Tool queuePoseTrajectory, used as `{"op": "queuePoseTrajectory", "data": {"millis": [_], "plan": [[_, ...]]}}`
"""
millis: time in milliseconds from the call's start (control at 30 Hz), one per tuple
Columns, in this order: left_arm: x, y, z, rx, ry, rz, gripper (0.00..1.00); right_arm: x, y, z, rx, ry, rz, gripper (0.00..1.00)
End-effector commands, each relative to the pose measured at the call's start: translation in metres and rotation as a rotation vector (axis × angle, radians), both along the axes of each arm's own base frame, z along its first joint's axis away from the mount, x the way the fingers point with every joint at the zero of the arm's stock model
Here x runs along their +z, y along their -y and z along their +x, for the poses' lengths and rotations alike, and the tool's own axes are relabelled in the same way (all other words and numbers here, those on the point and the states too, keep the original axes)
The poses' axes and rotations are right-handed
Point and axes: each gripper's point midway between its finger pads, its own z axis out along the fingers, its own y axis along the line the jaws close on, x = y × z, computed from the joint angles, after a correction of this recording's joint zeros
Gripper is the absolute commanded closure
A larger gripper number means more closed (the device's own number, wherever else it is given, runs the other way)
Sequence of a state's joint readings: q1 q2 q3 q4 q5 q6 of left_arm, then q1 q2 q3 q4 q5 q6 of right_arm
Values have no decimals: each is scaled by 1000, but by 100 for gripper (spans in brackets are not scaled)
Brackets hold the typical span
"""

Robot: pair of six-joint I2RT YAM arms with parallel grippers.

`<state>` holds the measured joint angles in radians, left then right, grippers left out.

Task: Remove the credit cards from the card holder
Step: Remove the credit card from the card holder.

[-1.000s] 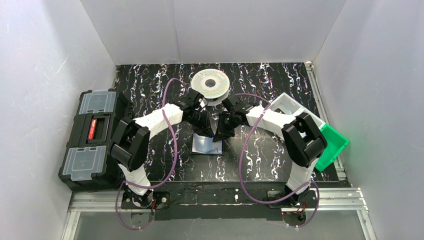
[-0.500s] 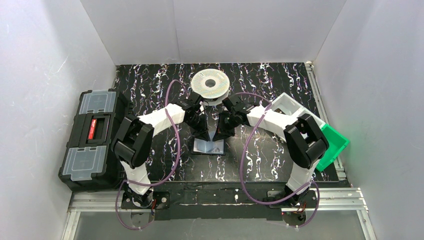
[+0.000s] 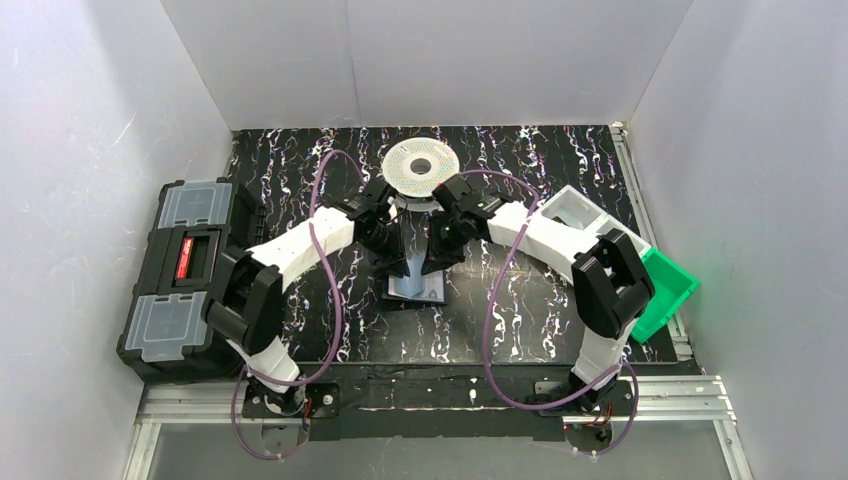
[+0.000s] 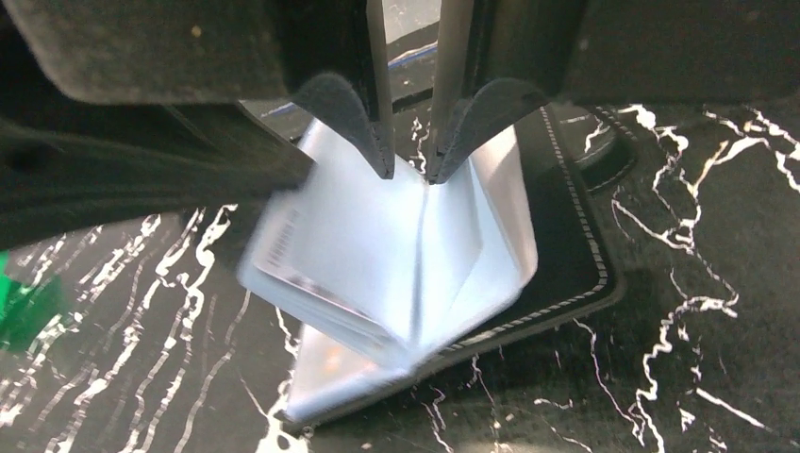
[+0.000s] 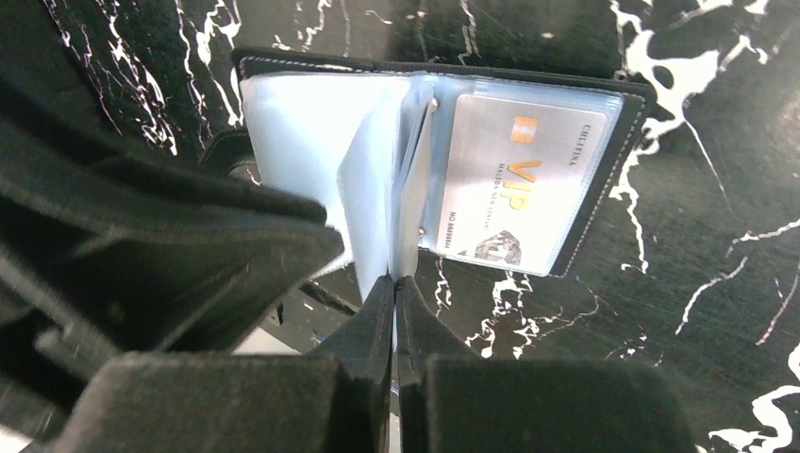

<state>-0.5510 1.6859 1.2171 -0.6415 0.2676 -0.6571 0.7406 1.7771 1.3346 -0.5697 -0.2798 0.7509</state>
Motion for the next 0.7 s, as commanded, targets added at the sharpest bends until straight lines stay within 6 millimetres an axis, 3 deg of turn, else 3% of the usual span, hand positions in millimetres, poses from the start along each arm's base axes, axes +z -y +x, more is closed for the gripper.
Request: {"op": "queuePoseTrajectory", "data": {"millis": [0, 267, 667], "plan": [[28, -8, -11, -13, 43, -27, 80, 4, -14, 0, 61, 25, -39, 99], [40, -3, -2, 32, 31, -113, 81, -10, -22, -3, 91, 15, -118, 99], [14, 16, 12, 55, -41, -164, 87, -14, -15, -9, 80, 13, -123, 99]]}}
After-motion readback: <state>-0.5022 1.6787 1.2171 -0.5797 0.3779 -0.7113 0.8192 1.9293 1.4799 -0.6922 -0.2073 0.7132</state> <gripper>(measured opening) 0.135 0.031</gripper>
